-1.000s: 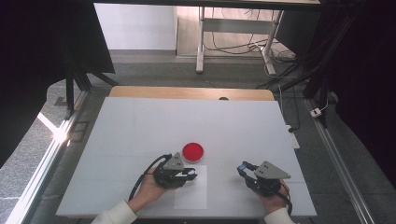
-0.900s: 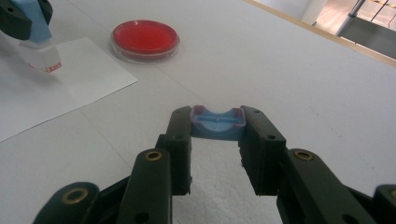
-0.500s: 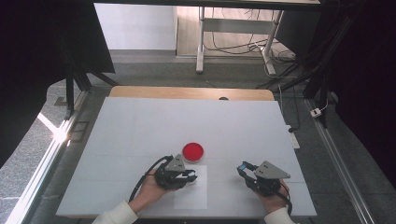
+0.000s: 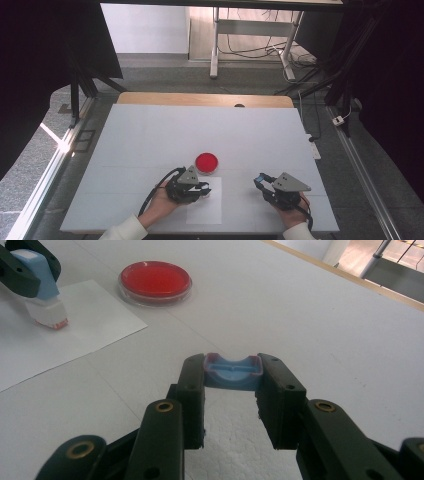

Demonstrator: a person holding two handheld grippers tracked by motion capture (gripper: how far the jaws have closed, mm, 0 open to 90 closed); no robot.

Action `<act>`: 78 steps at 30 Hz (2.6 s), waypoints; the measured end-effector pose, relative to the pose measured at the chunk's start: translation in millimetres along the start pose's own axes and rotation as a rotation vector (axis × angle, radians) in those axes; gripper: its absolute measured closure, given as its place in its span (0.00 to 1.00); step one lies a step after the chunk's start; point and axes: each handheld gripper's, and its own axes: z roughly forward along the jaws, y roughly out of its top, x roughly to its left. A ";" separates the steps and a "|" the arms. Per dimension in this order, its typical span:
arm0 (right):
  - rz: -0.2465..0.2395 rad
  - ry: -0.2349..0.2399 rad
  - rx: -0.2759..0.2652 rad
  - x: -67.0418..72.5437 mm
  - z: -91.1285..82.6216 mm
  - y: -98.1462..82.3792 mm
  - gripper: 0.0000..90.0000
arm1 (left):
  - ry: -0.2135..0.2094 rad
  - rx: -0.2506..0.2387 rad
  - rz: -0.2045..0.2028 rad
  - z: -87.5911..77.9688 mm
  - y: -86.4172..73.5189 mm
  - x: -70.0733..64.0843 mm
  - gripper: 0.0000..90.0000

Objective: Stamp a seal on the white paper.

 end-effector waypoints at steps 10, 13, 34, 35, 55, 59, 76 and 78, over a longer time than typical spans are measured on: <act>0.000 0.000 0.000 0.1 0.2 0.0 0.72 | 0.001 0.006 0.004 1.5 -0.1 -0.9 0.84; 0.000 0.001 0.000 0.3 0.4 0.0 0.72 | 0.007 0.015 0.016 1.6 0.7 -2.1 0.84; -0.001 0.001 0.000 1.1 0.7 0.1 0.72 | 0.018 0.079 0.032 4.6 5.1 -3.0 0.84; -0.001 0.001 0.000 1.2 0.7 0.2 0.72 | 0.018 0.081 0.032 4.6 5.3 -3.3 0.84; -0.001 -0.008 0.000 1.4 -0.7 0.6 0.72 | 0.026 0.117 0.033 5.3 9.0 -4.5 0.84; 0.000 -0.003 -0.004 1.6 -0.8 0.5 0.72 | 0.028 0.119 0.028 5.7 9.4 -5.1 0.85; 0.006 -0.004 -0.013 0.6 -1.4 0.0 0.72 | 0.049 0.078 0.019 4.3 1.1 -8.3 0.85; 0.006 -0.004 -0.012 0.5 -1.1 -0.1 0.72 | 0.049 0.077 0.017 4.3 1.0 -8.3 0.85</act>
